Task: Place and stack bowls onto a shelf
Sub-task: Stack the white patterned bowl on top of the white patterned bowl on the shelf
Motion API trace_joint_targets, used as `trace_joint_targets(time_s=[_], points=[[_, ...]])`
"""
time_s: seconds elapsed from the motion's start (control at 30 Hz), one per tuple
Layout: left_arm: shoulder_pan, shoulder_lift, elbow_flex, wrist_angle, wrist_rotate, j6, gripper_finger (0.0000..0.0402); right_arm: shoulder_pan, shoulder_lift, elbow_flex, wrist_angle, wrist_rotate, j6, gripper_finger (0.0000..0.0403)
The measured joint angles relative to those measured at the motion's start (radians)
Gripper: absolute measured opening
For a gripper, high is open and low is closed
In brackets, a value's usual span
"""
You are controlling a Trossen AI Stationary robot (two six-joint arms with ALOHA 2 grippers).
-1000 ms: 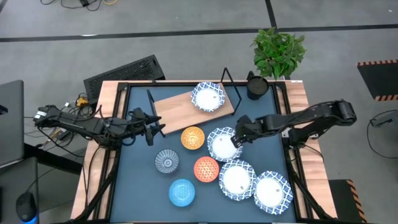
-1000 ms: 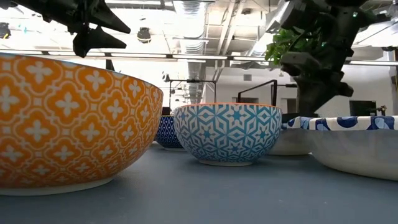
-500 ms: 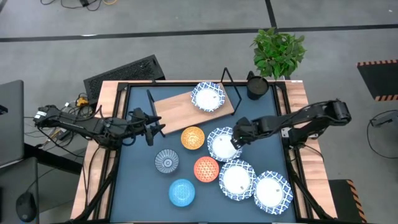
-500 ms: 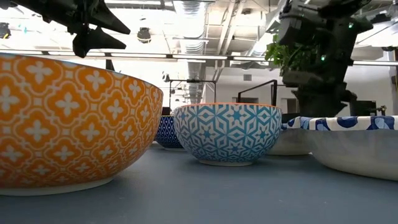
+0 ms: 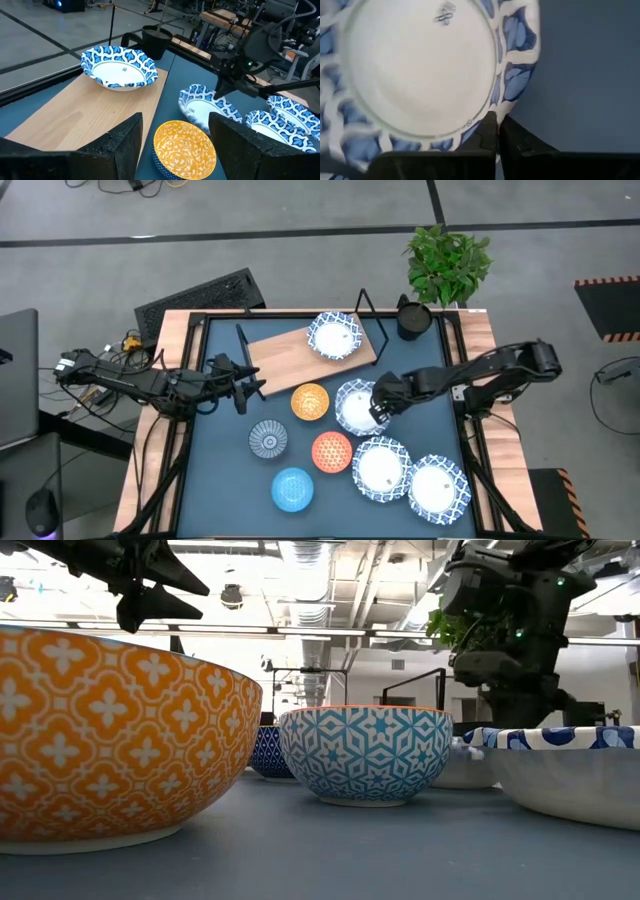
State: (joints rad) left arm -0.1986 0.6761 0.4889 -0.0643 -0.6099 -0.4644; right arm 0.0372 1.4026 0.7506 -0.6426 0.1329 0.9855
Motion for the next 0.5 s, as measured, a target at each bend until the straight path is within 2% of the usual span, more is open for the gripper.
trace_joint_targets(time_s=[0.33, 0.5], points=[[0.000, 0.000, 0.000, 0.002, 0.000, -0.001, 0.0213, 0.000, -0.146, 0.000, -0.003, -0.002, 0.009, 0.0022], [0.000, 0.000, 0.000, 0.002, 0.000, -0.001, 0.0213, -0.001, -0.240, 0.060, -0.052, -0.002, 0.007, 0.0022]])
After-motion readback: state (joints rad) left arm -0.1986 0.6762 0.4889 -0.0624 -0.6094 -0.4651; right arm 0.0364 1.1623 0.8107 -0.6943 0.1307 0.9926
